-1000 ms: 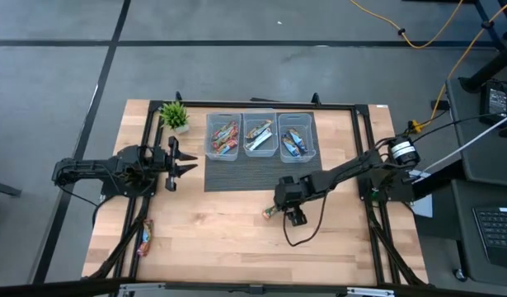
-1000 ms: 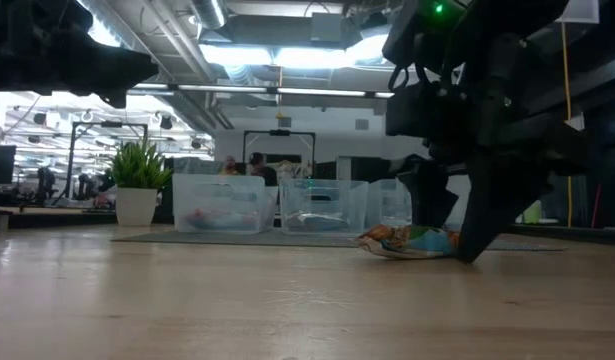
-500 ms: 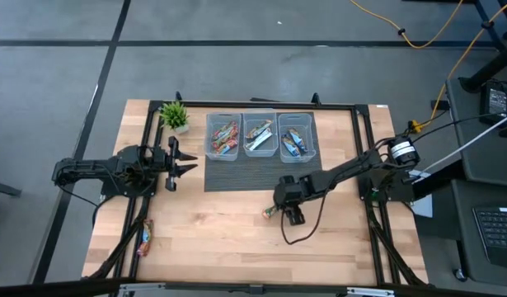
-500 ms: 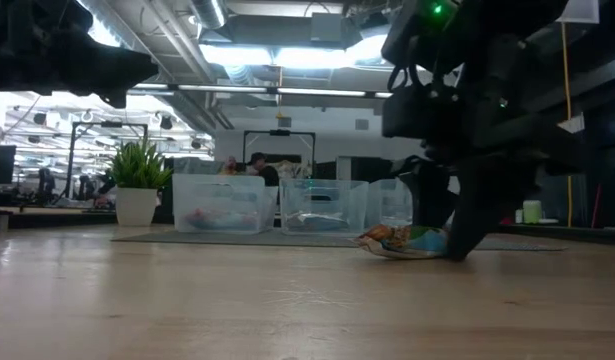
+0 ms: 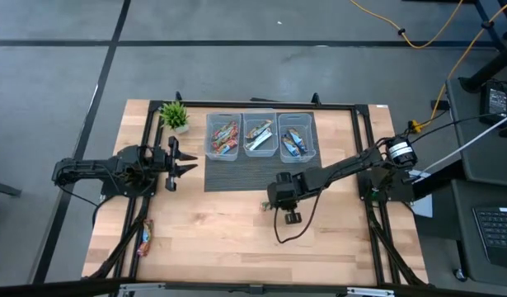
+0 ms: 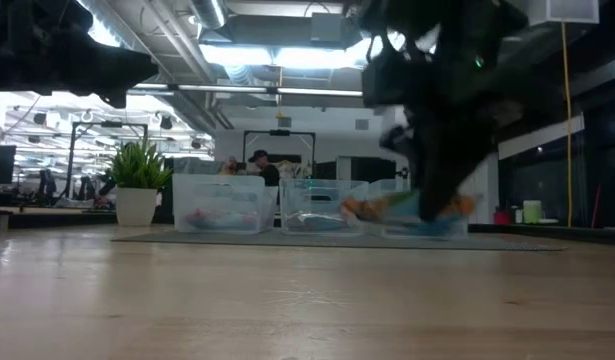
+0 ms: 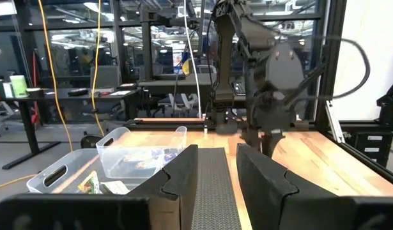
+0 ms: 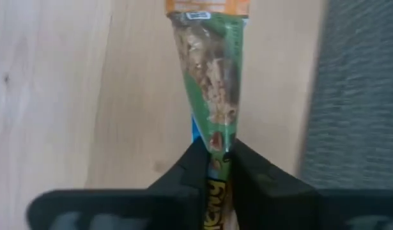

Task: Pick and place Granola Bars by type
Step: Put the orange snack bar into the middle transparent bin

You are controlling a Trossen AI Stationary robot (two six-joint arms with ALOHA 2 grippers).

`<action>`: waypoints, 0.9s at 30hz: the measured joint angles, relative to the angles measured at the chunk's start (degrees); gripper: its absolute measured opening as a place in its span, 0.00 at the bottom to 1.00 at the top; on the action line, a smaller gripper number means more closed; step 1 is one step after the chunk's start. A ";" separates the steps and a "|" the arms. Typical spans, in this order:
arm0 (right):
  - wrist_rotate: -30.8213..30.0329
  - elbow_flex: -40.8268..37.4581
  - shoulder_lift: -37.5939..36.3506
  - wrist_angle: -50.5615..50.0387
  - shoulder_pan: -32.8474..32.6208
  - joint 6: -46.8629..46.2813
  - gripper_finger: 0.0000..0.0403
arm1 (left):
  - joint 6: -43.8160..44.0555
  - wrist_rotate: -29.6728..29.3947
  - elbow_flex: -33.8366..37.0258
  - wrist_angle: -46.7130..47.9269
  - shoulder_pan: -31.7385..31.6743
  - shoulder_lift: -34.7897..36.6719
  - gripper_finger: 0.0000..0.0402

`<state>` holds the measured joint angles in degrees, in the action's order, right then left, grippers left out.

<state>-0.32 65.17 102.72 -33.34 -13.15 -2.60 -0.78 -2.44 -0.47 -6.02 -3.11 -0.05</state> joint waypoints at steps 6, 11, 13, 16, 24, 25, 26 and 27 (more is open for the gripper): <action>-8.57 11.04 -0.07 -15.10 1.50 3.19 0.18 | 0.00 -0.02 0.00 0.00 0.00 0.00 0.25; -14.98 20.51 -2.81 -23.73 4.84 4.13 0.17 | 0.00 -0.04 0.00 0.00 0.00 0.00 0.25; -15.08 23.56 -5.28 -24.28 6.53 2.06 0.13 | 0.00 -0.04 0.00 0.00 0.00 0.00 0.25; -15.19 27.36 -10.07 -24.37 8.63 -1.89 0.10 | 0.00 -0.05 0.00 0.00 0.00 0.00 0.25; -20.15 30.88 -26.04 -24.31 10.32 -9.22 0.16 | 0.00 -0.07 0.00 0.00 0.00 0.00 0.25; -21.00 30.88 -27.75 -24.39 10.32 -9.56 0.16 | 0.00 -0.07 0.00 0.00 0.00 0.00 0.25; -21.56 30.88 -29.16 -24.35 10.32 -10.14 0.16 | 0.00 -0.07 0.00 0.00 0.00 0.00 0.25; -22.12 30.88 -30.41 -24.29 10.32 -10.52 0.15 | 0.00 -0.07 0.00 0.00 0.00 0.00 0.25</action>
<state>-22.44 96.05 72.31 -57.63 -2.83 -13.12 -0.78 -2.50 -0.47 -6.02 -3.11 -0.05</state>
